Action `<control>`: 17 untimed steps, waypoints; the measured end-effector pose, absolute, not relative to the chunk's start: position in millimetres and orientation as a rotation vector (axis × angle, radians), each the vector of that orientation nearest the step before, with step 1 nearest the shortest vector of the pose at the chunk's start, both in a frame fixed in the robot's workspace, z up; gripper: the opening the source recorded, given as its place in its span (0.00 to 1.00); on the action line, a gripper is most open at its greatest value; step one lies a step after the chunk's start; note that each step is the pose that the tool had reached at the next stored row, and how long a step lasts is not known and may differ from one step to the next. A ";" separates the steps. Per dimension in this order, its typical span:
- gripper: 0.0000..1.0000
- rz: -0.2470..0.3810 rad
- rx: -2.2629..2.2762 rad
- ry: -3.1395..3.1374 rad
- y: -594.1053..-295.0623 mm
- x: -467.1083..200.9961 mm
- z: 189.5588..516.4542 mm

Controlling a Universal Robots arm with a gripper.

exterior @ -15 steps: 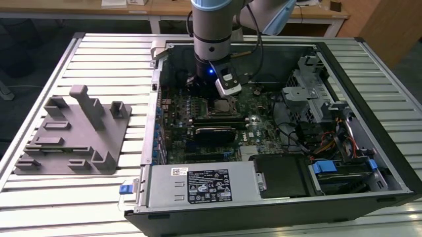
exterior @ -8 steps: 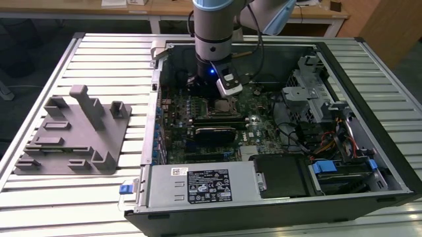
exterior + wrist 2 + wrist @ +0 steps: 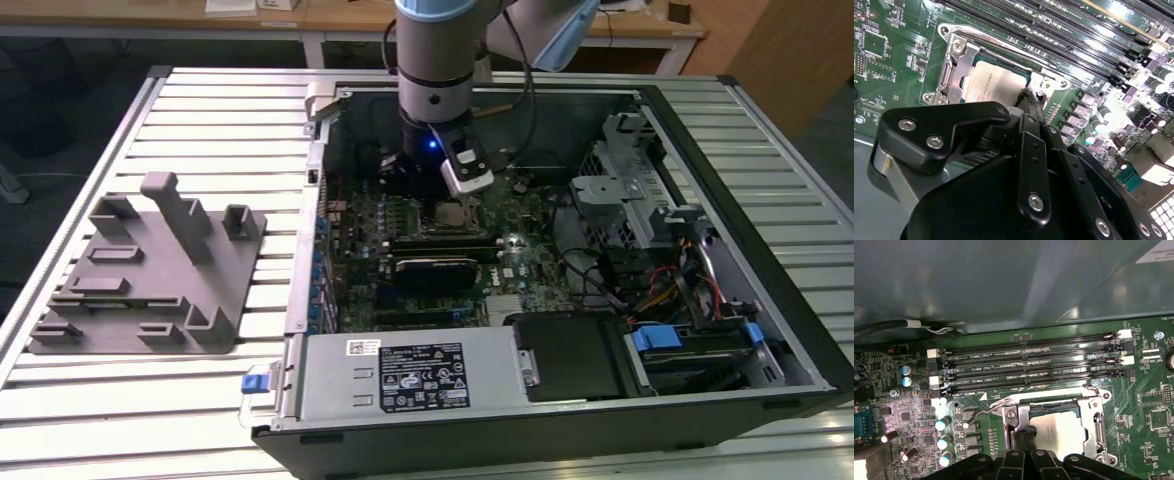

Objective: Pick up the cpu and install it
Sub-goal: 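Close the cpu cover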

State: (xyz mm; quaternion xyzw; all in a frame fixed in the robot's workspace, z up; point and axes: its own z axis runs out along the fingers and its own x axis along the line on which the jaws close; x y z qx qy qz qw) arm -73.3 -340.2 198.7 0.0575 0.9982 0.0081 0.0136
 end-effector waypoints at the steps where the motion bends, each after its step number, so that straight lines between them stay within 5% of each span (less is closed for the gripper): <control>1: 0.11 0.025 0.179 3.110 -340.2 -72.8 198.8; 17: 0.11 0.025 0.170 3.118 -340.2 -70.8 204.3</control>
